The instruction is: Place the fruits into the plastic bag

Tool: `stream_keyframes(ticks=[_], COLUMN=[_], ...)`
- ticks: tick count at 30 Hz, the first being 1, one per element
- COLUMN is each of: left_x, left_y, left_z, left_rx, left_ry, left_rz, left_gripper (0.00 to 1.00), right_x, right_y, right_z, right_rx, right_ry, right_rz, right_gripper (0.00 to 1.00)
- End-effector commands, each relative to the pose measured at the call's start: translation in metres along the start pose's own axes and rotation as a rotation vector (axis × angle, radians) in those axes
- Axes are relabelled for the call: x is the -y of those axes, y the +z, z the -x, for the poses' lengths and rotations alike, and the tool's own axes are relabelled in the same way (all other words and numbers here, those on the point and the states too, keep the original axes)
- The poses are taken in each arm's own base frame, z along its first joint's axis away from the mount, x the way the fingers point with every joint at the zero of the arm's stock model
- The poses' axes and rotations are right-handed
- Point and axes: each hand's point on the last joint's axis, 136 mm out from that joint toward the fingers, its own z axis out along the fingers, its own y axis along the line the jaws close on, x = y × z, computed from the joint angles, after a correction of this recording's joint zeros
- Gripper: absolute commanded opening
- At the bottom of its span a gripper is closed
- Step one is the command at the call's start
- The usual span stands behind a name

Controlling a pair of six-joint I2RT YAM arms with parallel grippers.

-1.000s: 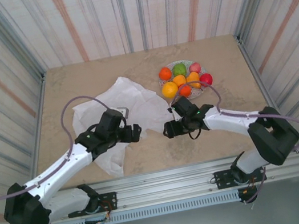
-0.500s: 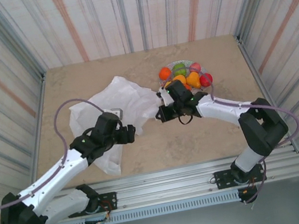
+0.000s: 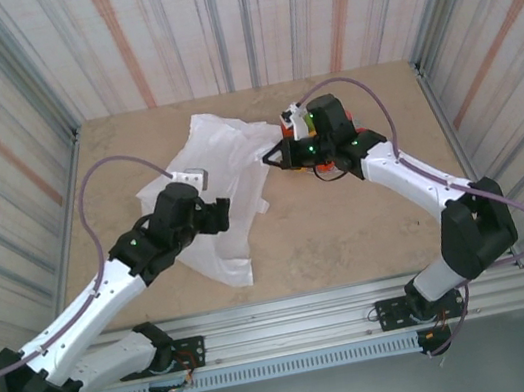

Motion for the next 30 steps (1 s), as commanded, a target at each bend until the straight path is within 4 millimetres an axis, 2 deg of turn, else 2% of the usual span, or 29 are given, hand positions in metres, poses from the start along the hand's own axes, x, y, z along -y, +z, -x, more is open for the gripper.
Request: stream_keyframes(ticks=[1,4,6,12,14,18,20,22,24,25,26,28,30], left_x=[-0.006,-0.018,-0.019,-0.004,-0.006,-0.017,-0.015,-0.010,-0.004,-0.002,-0.002,0.000,-0.001], left_y=[-0.004,0.007,0.017,0.045,0.055,0.072,0.077,0.082,0.087,0.088,0.088,0.083,0.073], left_z=[0.015,0.004,-0.003,-0.011,-0.014,-0.021,-0.018,-0.012,-0.006,-0.002,0.001,0.011,0.021], left_rx=[0.032,0.002,-0.020,-0.046,-0.068,-0.124,-0.115,-0.081,-0.053,-0.049,-0.051,-0.037,-0.016], left_ry=[0.066,0.078,0.062,0.067,0.078,0.106,0.104,0.097,0.093,0.090,0.085,0.067,0.029], left_rz=[0.038,0.079,0.047,-0.059,-0.037,0.047,0.044,0.016,-0.008,-0.012,-0.012,-0.019,-0.027], left_gripper=[0.87,0.87,0.82,0.76,0.74,0.56,0.47,0.33,0.11,0.05,0.01,0.00,0.00], right_x=[-0.024,-0.036,-0.036,-0.023,-0.021,-0.014,-0.005,0.004,0.012,0.017,0.022,0.037,0.054], right_y=[0.010,0.021,0.023,0.023,0.023,0.024,0.028,0.033,0.037,0.038,0.037,0.027,0.003], right_z=[0.011,0.013,0.015,0.016,0.015,0.017,0.014,0.012,0.012,0.013,0.015,0.022,0.031], right_rx=[-0.016,-0.042,-0.045,-0.049,-0.051,-0.045,-0.061,-0.078,-0.083,-0.082,-0.085,-0.077,-0.040], right_ry=[0.042,0.045,0.042,0.056,0.060,0.064,0.072,0.080,0.086,0.087,0.084,0.066,0.018], right_rz=[0.092,0.128,0.122,0.088,0.084,0.052,0.011,-0.026,-0.050,-0.069,-0.095,-0.191,-0.328], right_gripper=[0.00,0.00,0.00,0.00,0.00,0.00,0.00,0.00,0.00,0.00,0.04,0.26,0.44])
